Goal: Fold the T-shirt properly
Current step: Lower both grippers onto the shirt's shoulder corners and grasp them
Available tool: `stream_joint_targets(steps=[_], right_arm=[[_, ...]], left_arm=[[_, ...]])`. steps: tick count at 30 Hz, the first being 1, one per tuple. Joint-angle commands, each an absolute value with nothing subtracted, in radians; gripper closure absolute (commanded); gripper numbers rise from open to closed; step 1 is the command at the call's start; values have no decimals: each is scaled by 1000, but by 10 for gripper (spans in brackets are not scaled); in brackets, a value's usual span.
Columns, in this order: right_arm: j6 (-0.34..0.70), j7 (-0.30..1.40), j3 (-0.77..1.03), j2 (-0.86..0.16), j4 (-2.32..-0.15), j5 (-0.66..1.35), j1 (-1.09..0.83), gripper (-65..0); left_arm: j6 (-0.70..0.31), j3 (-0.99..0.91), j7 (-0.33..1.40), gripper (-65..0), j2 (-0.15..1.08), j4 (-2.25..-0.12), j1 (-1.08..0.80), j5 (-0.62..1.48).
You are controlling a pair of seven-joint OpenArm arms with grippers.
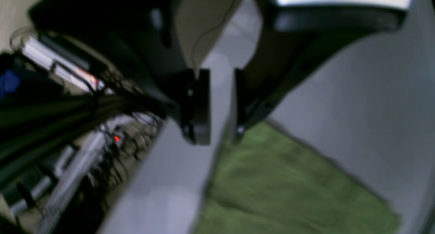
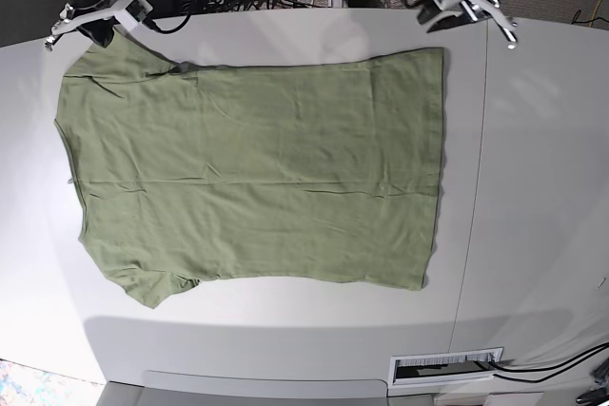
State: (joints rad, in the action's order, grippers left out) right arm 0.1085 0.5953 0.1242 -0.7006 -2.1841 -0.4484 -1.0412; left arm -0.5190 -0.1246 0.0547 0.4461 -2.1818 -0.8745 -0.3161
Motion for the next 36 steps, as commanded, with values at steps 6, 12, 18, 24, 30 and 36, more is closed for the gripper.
stream_joint_targets(steps=[6,12,18,24,30,36], right_arm=[[97,601,133,-712,-2199,-465,-1047,0],[96,602,133,-712,-2199,-465,-1047,0],[96,593,133,-712,-2199,-465,-1044,0],[94,586,133,-712,-2199,-464,-1028,0],[95,597,133,-712,-2199,-465,-1025,0],[95,599,133,-712,-2199,-465,-1022,0]], left_arm=[[-393,46,49,-130,453,-2097,-804,-495],[-305,140,70,-168,453,-2096,-771,-592],[-302,141,71,-175,511,-2096,-767,-540],[-133,141,69,-174,495,-2096,-778,-457],[-213,141,117,-172,496,-2096,-721,-545],[-314,142,127,-173,517,-2095,-689,-539]])
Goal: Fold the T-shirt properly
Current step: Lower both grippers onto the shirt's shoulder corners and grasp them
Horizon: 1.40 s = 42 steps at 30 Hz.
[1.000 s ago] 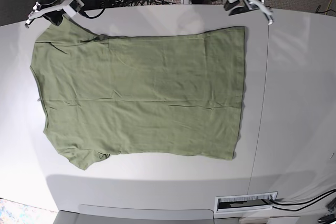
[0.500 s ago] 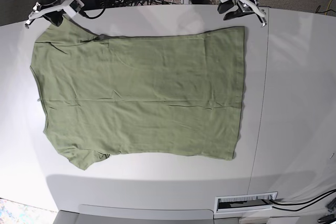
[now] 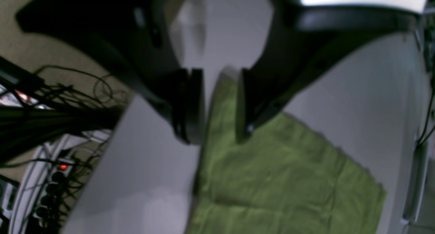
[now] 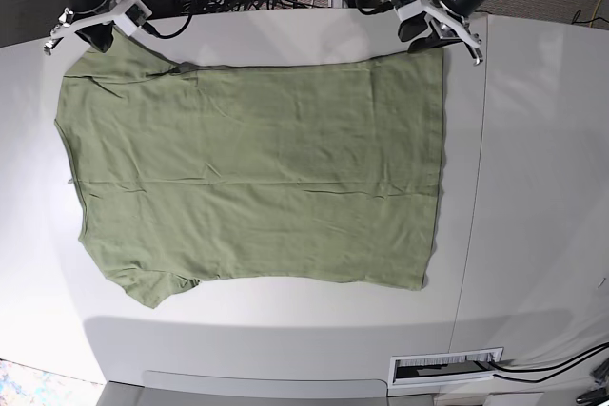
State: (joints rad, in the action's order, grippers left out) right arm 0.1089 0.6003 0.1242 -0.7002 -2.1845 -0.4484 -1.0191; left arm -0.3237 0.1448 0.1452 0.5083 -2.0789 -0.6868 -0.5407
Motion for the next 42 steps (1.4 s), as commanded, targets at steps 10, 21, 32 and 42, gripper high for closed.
stream_joint_targets(steps=[10,21,32,42], right_arm=[[95,600,133,-712,-2199,-473,-1022,0],[95,604,133,-712,-2199,-473,-1016,0],[94,603,133,-712,-2199,-492,-1008,0],[94,623,133,-712,-2199,-499,-1008,0]], left_arm=[[-323,142,105,-177,549,-2004,-643,-547],[-368,142,82,-201,573,-1955,-596,-546],[-368,143,57,-201,587,-1934,-595,-545],[-241,335,130,-200,587,-1770,-447,-607]])
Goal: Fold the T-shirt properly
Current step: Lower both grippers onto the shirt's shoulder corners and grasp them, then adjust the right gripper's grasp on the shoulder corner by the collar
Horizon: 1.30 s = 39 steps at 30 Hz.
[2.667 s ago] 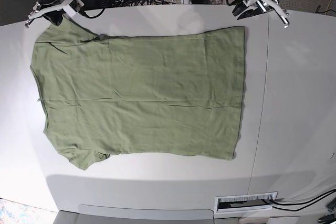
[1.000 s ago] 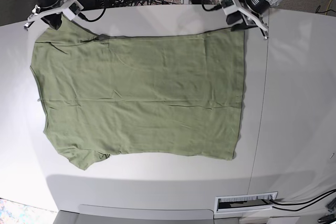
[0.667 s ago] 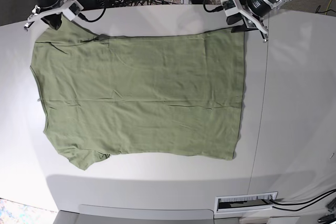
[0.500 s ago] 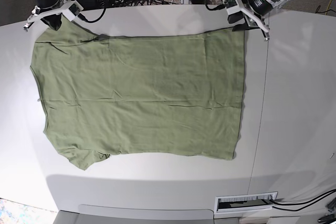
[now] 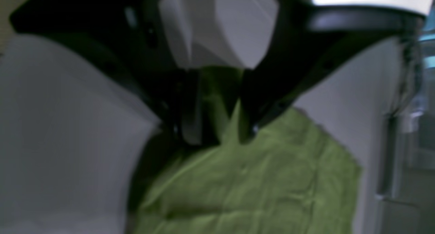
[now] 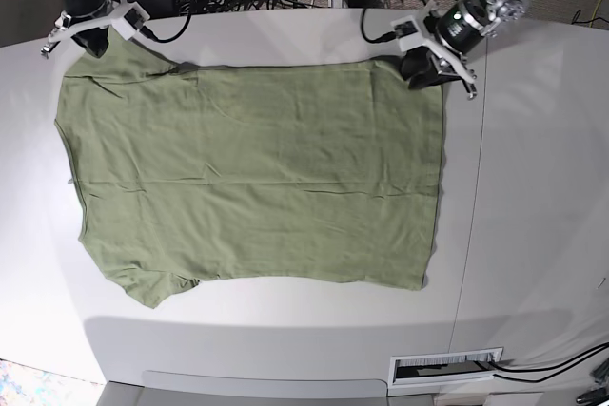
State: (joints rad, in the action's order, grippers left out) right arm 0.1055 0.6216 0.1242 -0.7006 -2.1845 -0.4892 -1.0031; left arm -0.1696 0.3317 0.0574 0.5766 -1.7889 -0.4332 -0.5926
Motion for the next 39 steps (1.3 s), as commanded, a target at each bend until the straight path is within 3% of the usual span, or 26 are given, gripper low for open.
stream_joint_targets(steps=[1,4,8,14,17,19,30,39], right_arm=[[94,626,133,-712,-2199,-501,-1008,0],[93,647,133,-712,-2199,-544,-1008,0],[91,683,133,-712,-2199,-603,-1008,0],[93,702,133,-712,-2199,-542,-1009,0],[93,752,133,-712,-2199,-539,-1016,-96],[93,752,133,-713,-2199,-539,-1033,-121],[179,701,133,-712,-2197,-520,-1083,-123],[159,723,133,-713,-2181,-496,-1080,-134]], left_arm=[[-218,355,143,-200,587,-1771,-442,-607],[-197,390,165,-183,584,-1777,-437,-633],[-199,393,193,-1,585,-1779,-437,-664],[-198,393,249,0,585,-1779,-437,-701],[-199,393,258,0,595,-1779,-439,-703],[-198,393,258,0,610,-1779,-441,-703],[-199,393,254,0,648,-1779,-451,-689],[-199,393,247,0,648,-1779,-454,-677]])
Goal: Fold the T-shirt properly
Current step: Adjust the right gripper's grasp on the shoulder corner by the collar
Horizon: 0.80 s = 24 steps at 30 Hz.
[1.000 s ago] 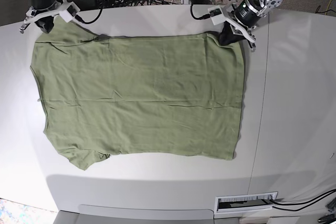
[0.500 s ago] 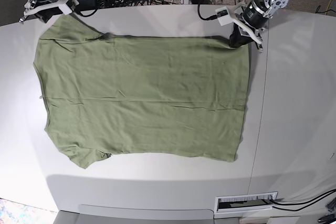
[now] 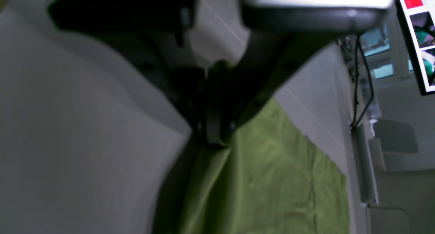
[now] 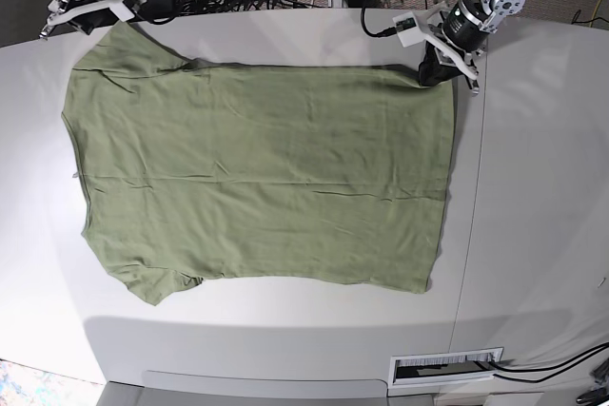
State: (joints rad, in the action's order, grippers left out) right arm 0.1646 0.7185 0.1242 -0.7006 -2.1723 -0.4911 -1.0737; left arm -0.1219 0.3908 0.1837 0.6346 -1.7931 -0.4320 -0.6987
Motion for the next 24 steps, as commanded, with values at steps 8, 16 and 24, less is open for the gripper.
stream_joint_targets(steps=[8,16,24], right_arm=[[206,694,133,-754,-2016,-463,-970,-249],[236,682,133,-863,-2011,-316,-915,-249],[318,681,133,-881,-1966,-248,-859,-249]], left_arm=[[-199,393,240,0,648,-1779,-455,-677],[-199,393,236,0,645,-1779,-454,-677],[-199,393,239,0,645,-1779,-454,-677]])
